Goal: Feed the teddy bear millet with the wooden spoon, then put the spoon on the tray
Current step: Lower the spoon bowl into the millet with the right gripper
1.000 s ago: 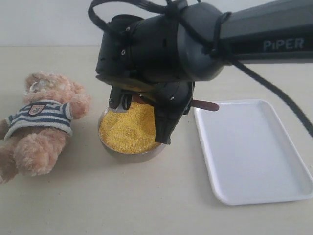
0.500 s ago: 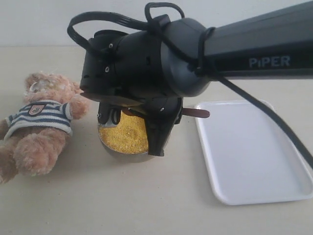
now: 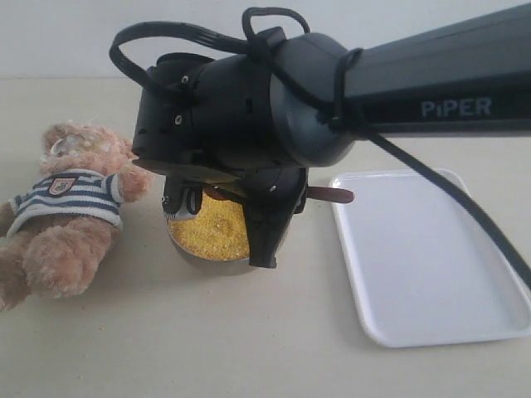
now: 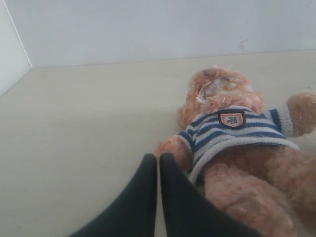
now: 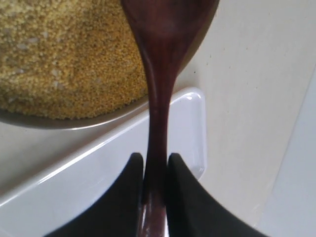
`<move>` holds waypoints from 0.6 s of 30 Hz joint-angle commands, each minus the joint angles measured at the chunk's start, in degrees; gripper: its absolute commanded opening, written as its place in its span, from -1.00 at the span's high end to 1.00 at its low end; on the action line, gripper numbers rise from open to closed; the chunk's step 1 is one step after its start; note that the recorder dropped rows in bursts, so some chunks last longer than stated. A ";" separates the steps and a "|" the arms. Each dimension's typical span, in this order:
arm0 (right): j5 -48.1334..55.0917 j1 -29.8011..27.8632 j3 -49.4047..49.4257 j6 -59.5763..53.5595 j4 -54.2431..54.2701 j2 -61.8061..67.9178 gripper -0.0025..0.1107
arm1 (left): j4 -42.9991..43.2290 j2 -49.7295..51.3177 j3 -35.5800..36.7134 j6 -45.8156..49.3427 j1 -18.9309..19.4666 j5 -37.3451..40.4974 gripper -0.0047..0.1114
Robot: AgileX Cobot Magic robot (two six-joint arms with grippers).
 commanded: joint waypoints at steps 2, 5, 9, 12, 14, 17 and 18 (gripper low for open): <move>0.21 0.05 -0.30 0.76 -1.11 -0.16 0.96 | 0.08 -0.19 -0.16 -0.33 0.18 -0.70 0.85; 0.21 0.05 -0.30 0.76 -3.20 -0.16 0.96 | 0.08 -0.19 -0.16 -0.33 0.18 -0.70 0.85; 0.21 0.05 -0.30 1.45 -4.38 -0.16 0.96 | 0.08 -0.19 -0.16 -0.33 0.18 -0.70 0.85; 0.21 0.05 -0.30 1.68 -4.01 -0.16 0.96 | 0.08 -0.19 -0.16 -0.33 0.18 -0.70 0.85; 0.21 0.05 -0.30 1.81 -3.67 -0.16 0.96 | 0.08 -0.19 -0.16 -0.33 0.18 -0.70 0.85; 0.21 0.05 -0.30 1.81 -3.09 -0.16 0.96 | 0.08 -0.19 -0.16 -0.33 0.18 -0.70 0.85; 0.21 0.05 -0.30 1.81 -2.65 -0.16 0.96 | 0.08 -0.19 -0.16 -0.33 0.18 -0.70 0.85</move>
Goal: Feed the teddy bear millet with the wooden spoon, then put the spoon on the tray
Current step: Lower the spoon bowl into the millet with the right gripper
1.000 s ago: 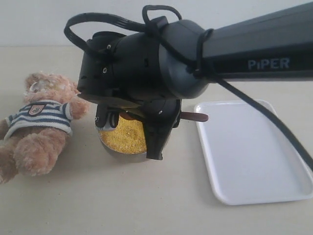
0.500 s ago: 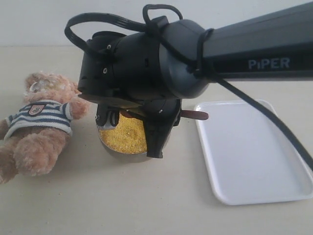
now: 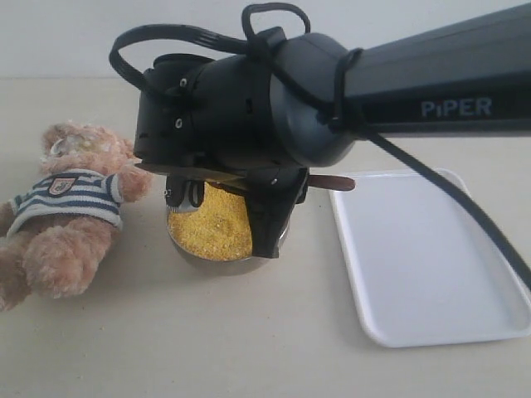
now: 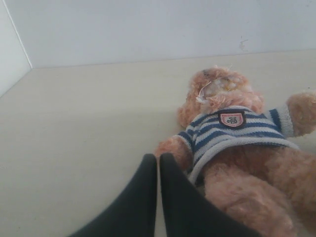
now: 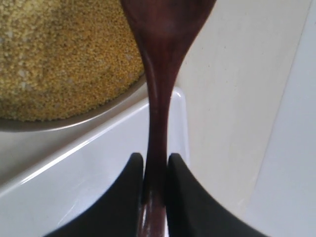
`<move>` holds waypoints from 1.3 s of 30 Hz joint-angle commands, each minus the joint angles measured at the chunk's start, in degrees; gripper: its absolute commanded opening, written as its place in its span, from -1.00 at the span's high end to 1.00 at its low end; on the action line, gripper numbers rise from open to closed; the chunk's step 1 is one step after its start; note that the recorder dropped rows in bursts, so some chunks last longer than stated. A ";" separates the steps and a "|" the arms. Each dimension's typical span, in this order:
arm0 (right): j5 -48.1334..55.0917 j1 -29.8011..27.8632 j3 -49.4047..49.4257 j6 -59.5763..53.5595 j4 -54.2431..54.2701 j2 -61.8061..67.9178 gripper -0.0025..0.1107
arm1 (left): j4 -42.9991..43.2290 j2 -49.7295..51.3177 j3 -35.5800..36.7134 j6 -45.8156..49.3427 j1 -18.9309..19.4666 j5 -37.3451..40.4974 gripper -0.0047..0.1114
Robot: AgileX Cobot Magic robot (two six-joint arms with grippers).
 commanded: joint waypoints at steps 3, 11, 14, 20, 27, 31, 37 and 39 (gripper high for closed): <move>0.21 0.05 -0.30 0.47 1.53 -0.16 0.96 | 0.08 -0.19 -0.16 -0.33 0.18 -0.70 0.85; 0.21 0.05 -0.30 0.36 5.48 -0.16 0.96 | 0.08 -0.19 -0.16 -0.33 0.18 -0.70 0.85; 0.21 0.05 -0.30 0.36 5.62 -0.16 0.96 | 0.08 -0.19 -0.16 -0.33 0.18 -0.70 0.85; 0.21 0.05 -0.30 0.76 -1.00 -0.16 0.96 | 0.08 -0.19 -0.16 -0.33 0.18 -0.70 0.85; 0.21 -0.45 -0.30 -1.23 -3.66 2.62 0.96 | 0.08 -0.19 -0.16 -0.33 0.18 -0.58 0.85; 0.21 -0.49 -0.33 -1.13 -6.25 2.99 0.96 | 0.08 -0.19 -0.16 -0.33 0.18 -0.58 0.85; 0.21 -0.49 -0.33 -1.13 -7.00 2.99 0.96 | 0.08 -0.19 -0.16 -0.33 0.18 -0.58 0.85; 0.21 -0.59 -0.33 -1.57 -6.63 2.89 0.96 | 0.08 -0.19 -0.16 -0.33 0.18 -0.58 0.85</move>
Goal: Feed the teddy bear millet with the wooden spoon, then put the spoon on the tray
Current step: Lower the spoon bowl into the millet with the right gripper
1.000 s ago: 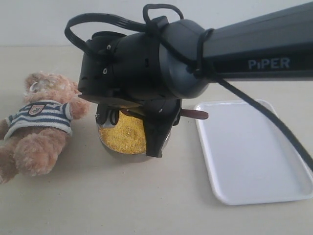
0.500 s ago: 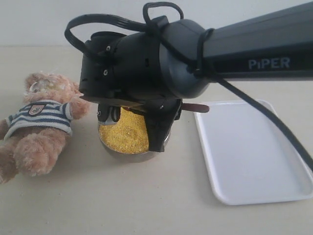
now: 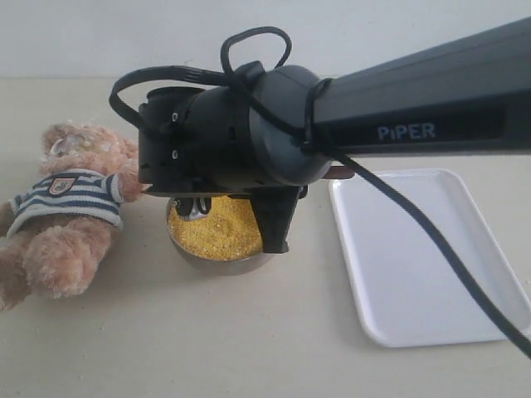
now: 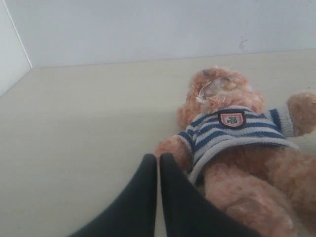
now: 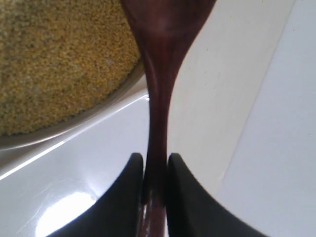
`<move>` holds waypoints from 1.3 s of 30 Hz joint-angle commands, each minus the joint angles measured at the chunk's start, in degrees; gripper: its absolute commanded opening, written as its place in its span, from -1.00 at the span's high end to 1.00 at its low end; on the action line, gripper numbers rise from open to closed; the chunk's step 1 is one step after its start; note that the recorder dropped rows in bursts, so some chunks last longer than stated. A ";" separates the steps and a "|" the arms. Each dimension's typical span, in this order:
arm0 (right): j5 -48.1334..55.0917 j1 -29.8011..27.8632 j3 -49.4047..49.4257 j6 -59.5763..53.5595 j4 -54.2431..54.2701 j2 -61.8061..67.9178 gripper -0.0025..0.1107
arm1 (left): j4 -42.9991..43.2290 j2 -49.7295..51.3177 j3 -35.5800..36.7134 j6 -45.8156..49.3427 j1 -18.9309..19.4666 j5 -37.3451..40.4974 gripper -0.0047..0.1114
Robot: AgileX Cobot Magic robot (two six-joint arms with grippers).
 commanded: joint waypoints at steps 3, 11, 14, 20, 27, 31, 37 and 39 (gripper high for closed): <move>0.35 -0.49 -0.24 -2.08 0.99 -0.50 0.96 | 0.08 -0.19 -0.16 -0.33 0.18 -0.69 0.85; 0.35 -1.63 -0.24 -2.08 2.63 -2.16 0.96 | 0.08 -0.19 -0.16 -0.33 0.18 -0.69 0.85; 0.35 -2.28 0.04 -2.08 3.16 -3.97 0.96 | 0.08 -0.19 -0.16 -0.33 0.18 -0.69 0.85; 0.35 -2.42 2.61 -3.39 4.13 -5.09 0.96 | 0.08 -0.19 -0.16 -0.33 0.18 -0.69 0.85; 0.35 -2.42 3.46 -3.27 4.14 -4.59 0.96 | 0.08 -0.19 -0.16 -0.33 0.18 -0.59 0.85; 0.35 -2.42 3.46 -2.04 2.79 -2.59 0.96 | 0.08 -0.19 -0.16 -0.33 0.18 -0.59 0.85; 0.35 -2.42 3.46 -2.04 2.90 0.11 0.96 | 0.08 -0.19 -0.16 -0.33 0.18 -0.59 0.85; 0.35 -2.42 3.46 -1.76 2.23 0.11 0.96 | 0.08 -0.19 -0.16 -0.33 0.18 -0.59 0.85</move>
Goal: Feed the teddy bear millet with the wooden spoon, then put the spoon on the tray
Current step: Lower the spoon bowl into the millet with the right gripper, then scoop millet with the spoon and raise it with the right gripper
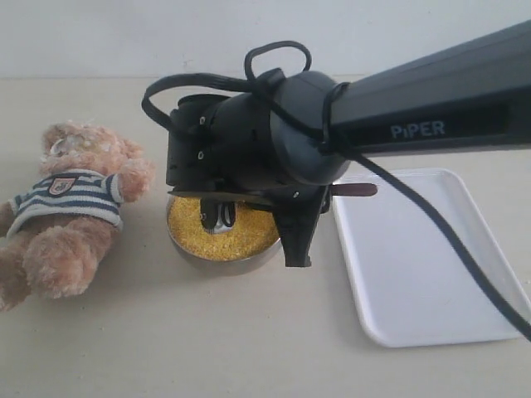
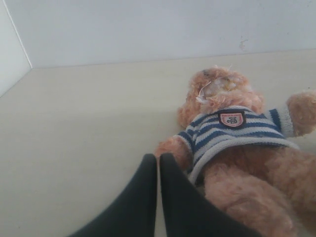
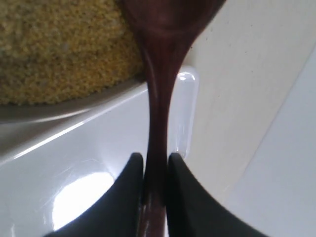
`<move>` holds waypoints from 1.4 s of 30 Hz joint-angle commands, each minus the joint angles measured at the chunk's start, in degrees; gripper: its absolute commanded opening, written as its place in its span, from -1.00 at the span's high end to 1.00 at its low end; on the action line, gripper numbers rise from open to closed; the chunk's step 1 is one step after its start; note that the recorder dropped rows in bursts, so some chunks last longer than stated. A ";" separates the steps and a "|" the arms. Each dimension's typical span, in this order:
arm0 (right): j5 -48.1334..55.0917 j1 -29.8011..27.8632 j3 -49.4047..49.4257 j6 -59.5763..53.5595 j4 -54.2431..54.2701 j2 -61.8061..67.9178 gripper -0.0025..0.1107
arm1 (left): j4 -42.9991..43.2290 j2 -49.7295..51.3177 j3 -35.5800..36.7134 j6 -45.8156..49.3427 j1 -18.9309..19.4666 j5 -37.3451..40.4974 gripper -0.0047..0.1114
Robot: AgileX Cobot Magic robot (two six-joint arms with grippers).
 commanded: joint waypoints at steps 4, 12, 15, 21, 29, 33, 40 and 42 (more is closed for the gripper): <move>0.24 -0.30 0.16 2.39 -3.04 0.16 0.96 | 0.08 -0.19 -0.16 -0.33 0.18 -0.59 0.85; 0.24 -0.10 0.16 2.39 -2.11 0.16 0.96 | 0.08 -0.19 -0.16 -0.33 0.18 -0.59 0.85; 0.24 0.03 0.16 1.95 -0.56 0.16 0.96 | 0.08 -0.19 -0.16 -0.33 0.18 -0.59 0.85; 0.24 1.33 0.16 1.68 -0.17 0.16 0.96 | 0.08 -0.19 -0.16 -0.33 0.18 -0.59 0.85; 0.24 2.80 0.16 0.71 0.95 0.26 0.96 | 0.08 -0.19 -0.16 -0.33 0.18 -0.59 0.85; 0.24 2.79 0.16 0.54 1.92 0.27 0.96 | 0.08 -0.19 -0.16 -0.33 0.18 -0.59 0.85; 0.24 2.79 0.16 0.41 2.59 0.27 0.96 | 0.08 -0.19 -0.16 -0.33 0.18 -0.59 0.85; 0.24 2.79 0.16 0.41 2.59 0.27 0.96 | 0.08 -0.19 -0.16 -0.33 0.18 -0.70 0.85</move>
